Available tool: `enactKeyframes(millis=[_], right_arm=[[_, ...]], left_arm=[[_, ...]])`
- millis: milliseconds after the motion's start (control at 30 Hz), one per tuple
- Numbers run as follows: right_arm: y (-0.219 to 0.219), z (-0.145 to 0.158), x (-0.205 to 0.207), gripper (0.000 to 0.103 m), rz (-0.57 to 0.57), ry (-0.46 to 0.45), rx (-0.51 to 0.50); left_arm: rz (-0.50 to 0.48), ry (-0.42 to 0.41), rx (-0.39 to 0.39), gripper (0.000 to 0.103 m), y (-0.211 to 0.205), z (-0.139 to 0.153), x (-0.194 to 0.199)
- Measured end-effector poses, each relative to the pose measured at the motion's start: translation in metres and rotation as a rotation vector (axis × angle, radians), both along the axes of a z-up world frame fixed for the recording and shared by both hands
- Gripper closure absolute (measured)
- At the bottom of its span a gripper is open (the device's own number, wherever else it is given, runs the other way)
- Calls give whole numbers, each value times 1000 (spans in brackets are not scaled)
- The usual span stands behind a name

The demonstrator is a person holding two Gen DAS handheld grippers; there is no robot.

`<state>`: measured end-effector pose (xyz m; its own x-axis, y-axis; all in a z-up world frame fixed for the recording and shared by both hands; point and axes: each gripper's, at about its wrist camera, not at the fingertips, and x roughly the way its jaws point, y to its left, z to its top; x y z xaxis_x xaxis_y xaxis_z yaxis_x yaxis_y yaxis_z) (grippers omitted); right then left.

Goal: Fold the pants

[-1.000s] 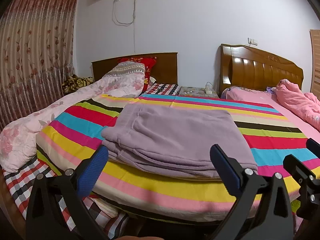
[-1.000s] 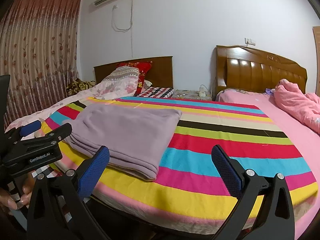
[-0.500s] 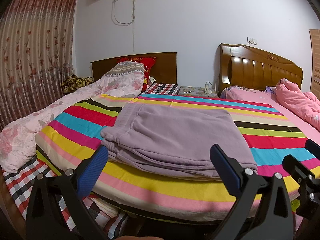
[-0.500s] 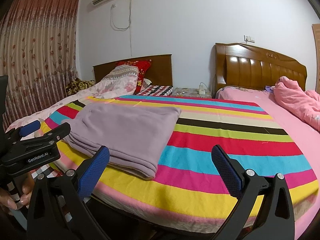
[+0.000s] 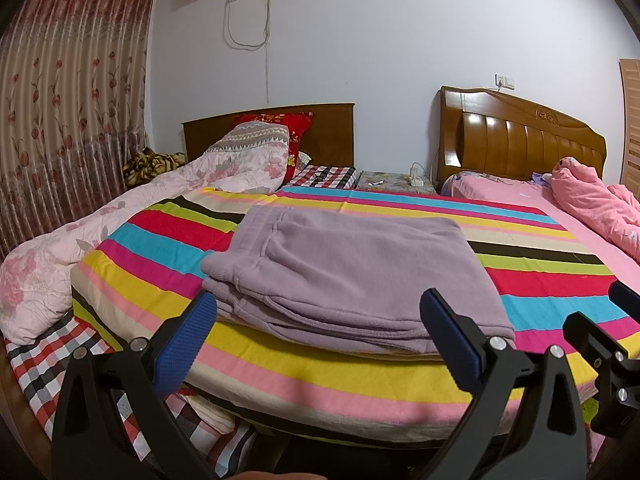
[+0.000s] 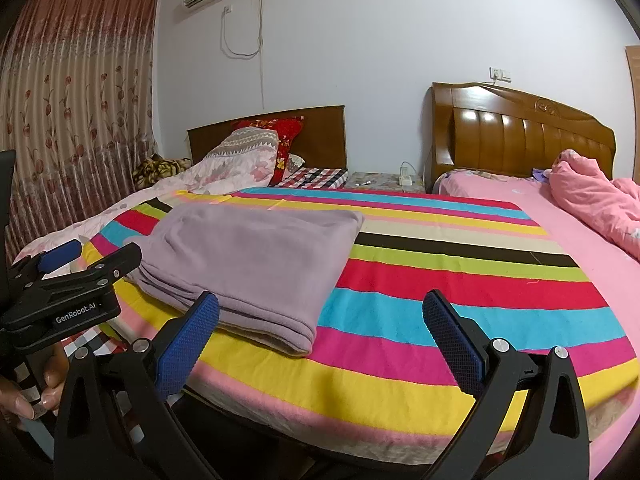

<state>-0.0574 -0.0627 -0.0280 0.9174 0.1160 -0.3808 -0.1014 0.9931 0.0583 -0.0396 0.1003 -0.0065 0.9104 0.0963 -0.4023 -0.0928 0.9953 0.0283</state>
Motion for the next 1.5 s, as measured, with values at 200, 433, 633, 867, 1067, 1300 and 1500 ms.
enactKeyframes(millis=[200,433,633,867,1067,1300,1500], right_arm=[[1,-3,-1,4,4,6,2],[2,-3,-2,4,3,7,4],[2,-3,-2,4,4,6,2],[0,-2,-1,4,4,8,4],[1,-3,-1,4,5,9,5],[0,-2,-1,4,4,10,8],[0,-3,-1,4,4,10,8]], left_arm=[[0,-1,0,1,0,1,0],[-4,-10,5,1,0,-4,-2],[3,-23,8,1,3,-6,-4],[3,-23,7,1,4,-5,-5],[1,-22,8,1,5,-4,-5],[0,-21,8,1,5,-4,-5],[1,-22,9,1,5,-4,-4]])
